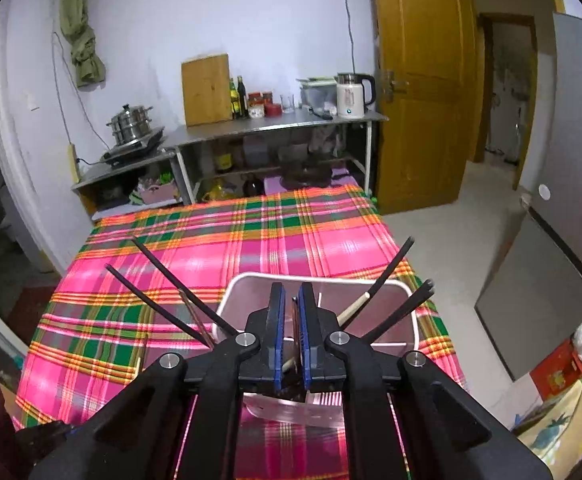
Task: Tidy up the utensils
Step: 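Move the left tool over the light wooden chopstick on the cloth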
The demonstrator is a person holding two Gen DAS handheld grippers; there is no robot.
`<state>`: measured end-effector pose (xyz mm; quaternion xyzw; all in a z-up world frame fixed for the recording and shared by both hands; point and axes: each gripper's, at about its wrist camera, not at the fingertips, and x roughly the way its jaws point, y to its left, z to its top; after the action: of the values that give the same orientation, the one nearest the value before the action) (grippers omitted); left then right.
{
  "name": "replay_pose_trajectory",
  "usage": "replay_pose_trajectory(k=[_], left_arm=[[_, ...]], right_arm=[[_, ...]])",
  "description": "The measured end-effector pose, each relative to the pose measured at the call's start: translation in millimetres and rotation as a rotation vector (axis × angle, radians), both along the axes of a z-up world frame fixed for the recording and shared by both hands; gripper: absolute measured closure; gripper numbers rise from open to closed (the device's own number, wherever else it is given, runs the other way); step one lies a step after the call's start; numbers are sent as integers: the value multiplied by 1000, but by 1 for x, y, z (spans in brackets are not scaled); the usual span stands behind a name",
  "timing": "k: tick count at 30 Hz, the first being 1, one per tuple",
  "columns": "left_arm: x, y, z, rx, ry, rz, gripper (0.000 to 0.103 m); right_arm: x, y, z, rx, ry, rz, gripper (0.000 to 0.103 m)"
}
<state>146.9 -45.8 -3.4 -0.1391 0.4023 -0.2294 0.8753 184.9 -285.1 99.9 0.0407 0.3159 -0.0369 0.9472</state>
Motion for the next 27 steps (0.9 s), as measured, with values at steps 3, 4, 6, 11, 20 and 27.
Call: replay_pose_trajectory(k=[3, 4, 6, 11, 20, 27], left_arm=[[-5, 0, 4, 8, -10, 4, 77], [-7, 1, 6, 11, -13, 6, 77], [-11, 3, 9, 14, -18, 12, 77], [-22, 10, 13, 32, -30, 36, 77], [-41, 32, -4, 81, 10, 113, 57], [-43, 48, -25, 121, 51, 162, 57]], right_arm=[[-9, 0, 8, 4, -31, 10, 94], [-12, 0, 11, 7, -41, 13, 94], [-19, 0, 17, 13, -58, 18, 94], [-44, 1, 19, 51, -85, 41, 93], [-73, 22, -12, 76, -43, 129, 93], [-80, 45, -54, 100, 42, 207, 93]])
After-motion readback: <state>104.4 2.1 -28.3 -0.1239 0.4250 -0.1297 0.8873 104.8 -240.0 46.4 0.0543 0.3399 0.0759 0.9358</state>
